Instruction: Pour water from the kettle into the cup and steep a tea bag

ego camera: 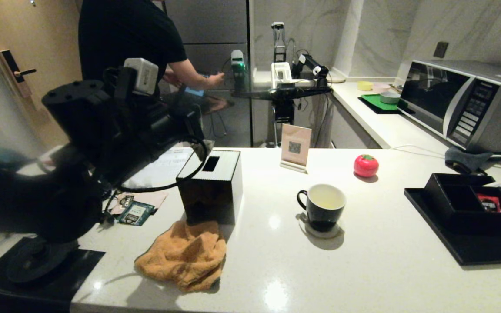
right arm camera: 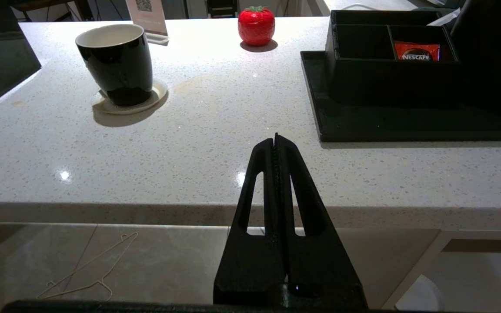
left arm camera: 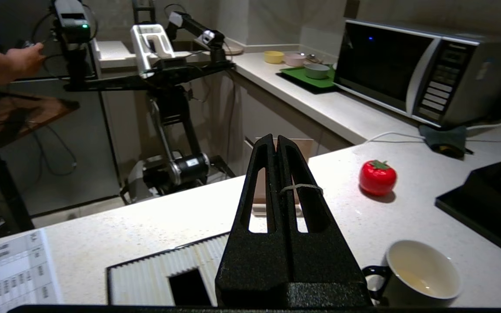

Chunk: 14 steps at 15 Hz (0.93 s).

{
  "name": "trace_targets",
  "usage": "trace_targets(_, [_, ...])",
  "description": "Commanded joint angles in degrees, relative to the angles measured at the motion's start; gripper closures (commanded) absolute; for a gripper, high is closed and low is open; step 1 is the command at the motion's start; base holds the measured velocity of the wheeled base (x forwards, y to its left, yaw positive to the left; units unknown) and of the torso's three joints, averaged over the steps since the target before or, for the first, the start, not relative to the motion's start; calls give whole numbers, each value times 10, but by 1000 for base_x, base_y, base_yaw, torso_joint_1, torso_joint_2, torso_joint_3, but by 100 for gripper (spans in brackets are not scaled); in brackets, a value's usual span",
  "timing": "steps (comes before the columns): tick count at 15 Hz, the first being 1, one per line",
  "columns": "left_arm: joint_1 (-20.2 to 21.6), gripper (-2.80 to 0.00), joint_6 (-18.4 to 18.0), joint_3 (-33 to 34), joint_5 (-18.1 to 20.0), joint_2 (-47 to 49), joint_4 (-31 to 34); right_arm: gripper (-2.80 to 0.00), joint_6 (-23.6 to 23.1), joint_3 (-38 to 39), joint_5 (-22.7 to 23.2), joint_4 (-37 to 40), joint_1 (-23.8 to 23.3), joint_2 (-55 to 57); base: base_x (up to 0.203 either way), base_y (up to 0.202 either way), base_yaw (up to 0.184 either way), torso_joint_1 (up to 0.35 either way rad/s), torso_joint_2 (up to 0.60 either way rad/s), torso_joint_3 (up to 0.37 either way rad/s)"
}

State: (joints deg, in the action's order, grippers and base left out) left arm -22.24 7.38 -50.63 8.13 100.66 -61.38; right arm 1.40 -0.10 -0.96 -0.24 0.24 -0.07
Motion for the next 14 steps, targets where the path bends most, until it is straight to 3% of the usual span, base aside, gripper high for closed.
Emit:
trace_targets(1, [14,0,1,0,0,2,-3,0,0,0,0,0,0,1,0,0,0,0,0,0])
trace_targets(7, [-11,0,0,-33,2,11,36,0,0,0,0,0,0,1,0,0,0,0,0,0])
trace_targets(14, [-100,0,-1,-134,-3,76,80,0,0,0,0,0,0,1,0,0,0,0,0,0])
